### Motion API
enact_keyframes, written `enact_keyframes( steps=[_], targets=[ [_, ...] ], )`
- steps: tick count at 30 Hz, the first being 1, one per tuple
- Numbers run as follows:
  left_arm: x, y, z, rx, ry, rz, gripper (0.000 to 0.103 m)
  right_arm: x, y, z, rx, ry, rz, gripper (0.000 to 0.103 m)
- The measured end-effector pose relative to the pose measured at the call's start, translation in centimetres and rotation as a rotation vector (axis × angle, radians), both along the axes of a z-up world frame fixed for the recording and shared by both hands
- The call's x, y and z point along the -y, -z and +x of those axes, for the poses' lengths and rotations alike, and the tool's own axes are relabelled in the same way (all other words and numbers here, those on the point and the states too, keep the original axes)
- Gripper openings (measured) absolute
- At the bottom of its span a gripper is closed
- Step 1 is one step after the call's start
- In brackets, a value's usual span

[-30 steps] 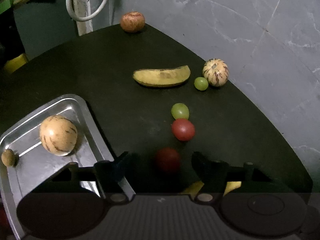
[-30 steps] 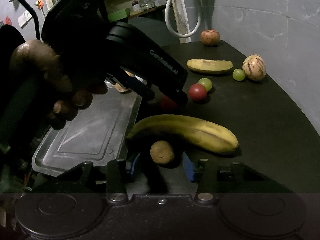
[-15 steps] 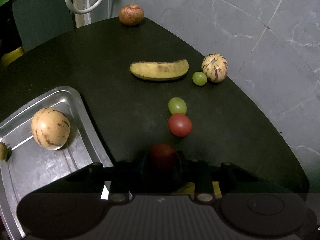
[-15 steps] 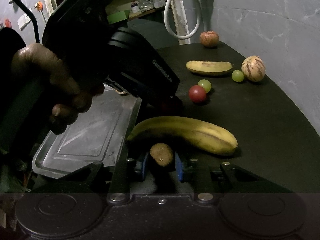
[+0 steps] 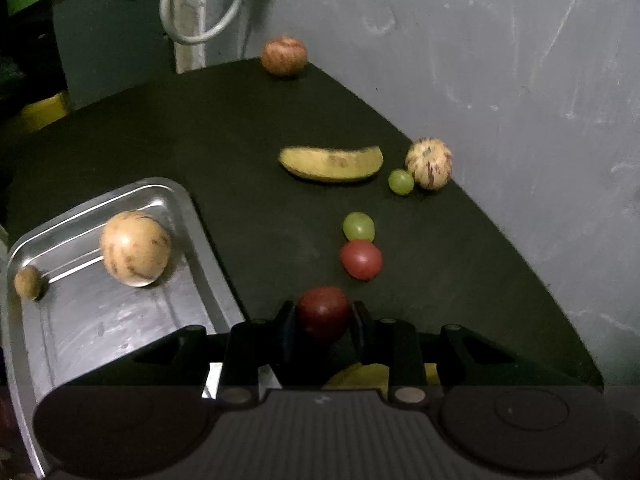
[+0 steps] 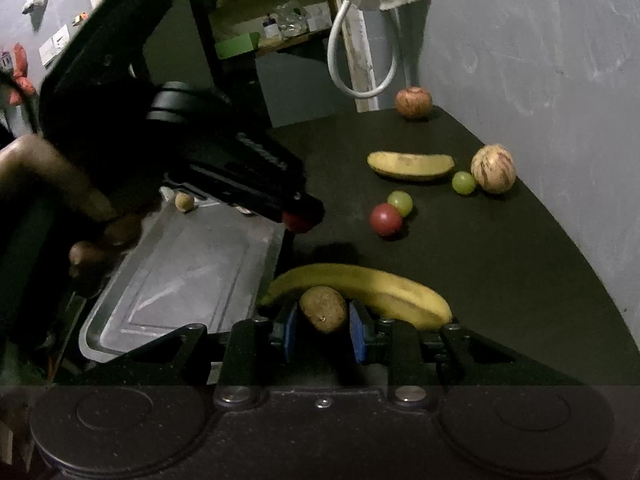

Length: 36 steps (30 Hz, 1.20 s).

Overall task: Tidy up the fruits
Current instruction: 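Grasp a small brown fruit with the right tool while the left tool grasps a red tomato, then carry both fruits into the metal tray and open both tools to release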

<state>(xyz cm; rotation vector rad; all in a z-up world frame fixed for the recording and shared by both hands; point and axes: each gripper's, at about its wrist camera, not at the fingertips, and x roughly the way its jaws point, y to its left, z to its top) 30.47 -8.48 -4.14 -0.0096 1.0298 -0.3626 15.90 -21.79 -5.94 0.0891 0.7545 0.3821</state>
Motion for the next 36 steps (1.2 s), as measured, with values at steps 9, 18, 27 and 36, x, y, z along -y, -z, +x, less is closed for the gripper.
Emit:
enact_keyframes(
  steps=[9,18,27,36],
  targets=[
    [-4.3,-3.1,-2.3,0.081,-0.137,-0.051,0.032,-1.9,-1.9,1.5,0.037,-0.064,-0.021,0.029],
    [-11.2,-4.0,-3.7,0.126,-0.326,-0.043,0.032,-5.8,-2.7,4.6,0.057,-0.125,-0.021,0.029],
    [-17.1,-2.2,-3.6,0.106,-0.429,-0.058,0.032,-10.4,-1.5,8.4,0.035,-0.164,-0.065,0.029],
    [-20.6,0.2,-1.5,0.066,-0.412,-0.068,0.032,-12.7,0.7,10.7,0.000,-0.137,-0.105,0.029]
  ],
)
